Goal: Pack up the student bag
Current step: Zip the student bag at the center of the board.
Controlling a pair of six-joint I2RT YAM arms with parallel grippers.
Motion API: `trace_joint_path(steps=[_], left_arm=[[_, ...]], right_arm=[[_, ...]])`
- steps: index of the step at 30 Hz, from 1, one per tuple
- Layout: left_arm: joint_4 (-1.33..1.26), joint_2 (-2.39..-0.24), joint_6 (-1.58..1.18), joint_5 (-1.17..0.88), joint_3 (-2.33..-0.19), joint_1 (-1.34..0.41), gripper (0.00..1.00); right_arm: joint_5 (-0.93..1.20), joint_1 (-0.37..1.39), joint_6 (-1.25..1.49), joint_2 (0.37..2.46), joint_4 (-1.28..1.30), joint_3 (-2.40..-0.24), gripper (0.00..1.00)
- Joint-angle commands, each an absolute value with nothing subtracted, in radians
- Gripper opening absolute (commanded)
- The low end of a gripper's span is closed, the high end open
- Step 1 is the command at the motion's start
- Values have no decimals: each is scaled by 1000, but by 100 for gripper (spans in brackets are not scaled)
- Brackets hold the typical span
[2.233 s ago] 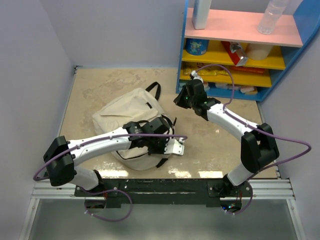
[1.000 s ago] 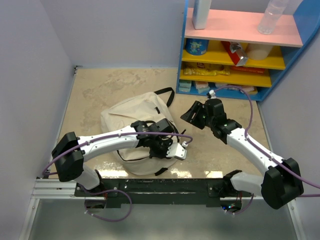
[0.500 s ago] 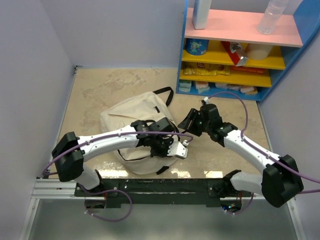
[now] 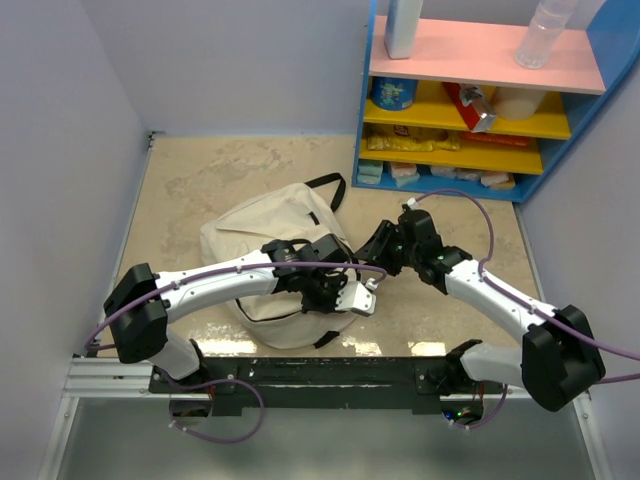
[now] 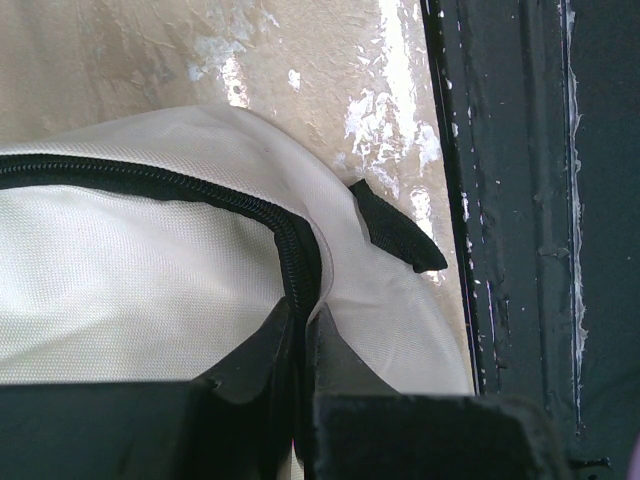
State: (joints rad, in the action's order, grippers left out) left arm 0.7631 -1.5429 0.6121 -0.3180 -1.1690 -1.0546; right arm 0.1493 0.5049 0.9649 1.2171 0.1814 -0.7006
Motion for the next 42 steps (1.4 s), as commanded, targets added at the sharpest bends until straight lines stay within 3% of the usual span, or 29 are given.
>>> trace_joint_path(steps=[1, 11, 25, 31, 37, 42], left_arm=[[690, -1536, 603, -305, -1189, -1048, 0], [687, -1526, 600, -305, -1170, -1048, 0], [693, -1525, 595, -308, -1169, -1046, 0], [692, -1528, 595, -310, -1170, -1046, 0], [690, -1528, 591, -314, -1172, -1046, 0], [693, -1523, 592, -314, -1170, -1046, 0]], right_arm=[[115, 508, 962, 1180, 221, -710, 53], [103, 499, 981, 1078, 269, -632, 61], [152, 497, 1153, 1095, 43, -604, 58], [143, 497, 1192, 1086, 23, -604, 51], [141, 497, 1212, 1094, 5, -589, 30], [140, 497, 1206, 1126, -20, -601, 27]])
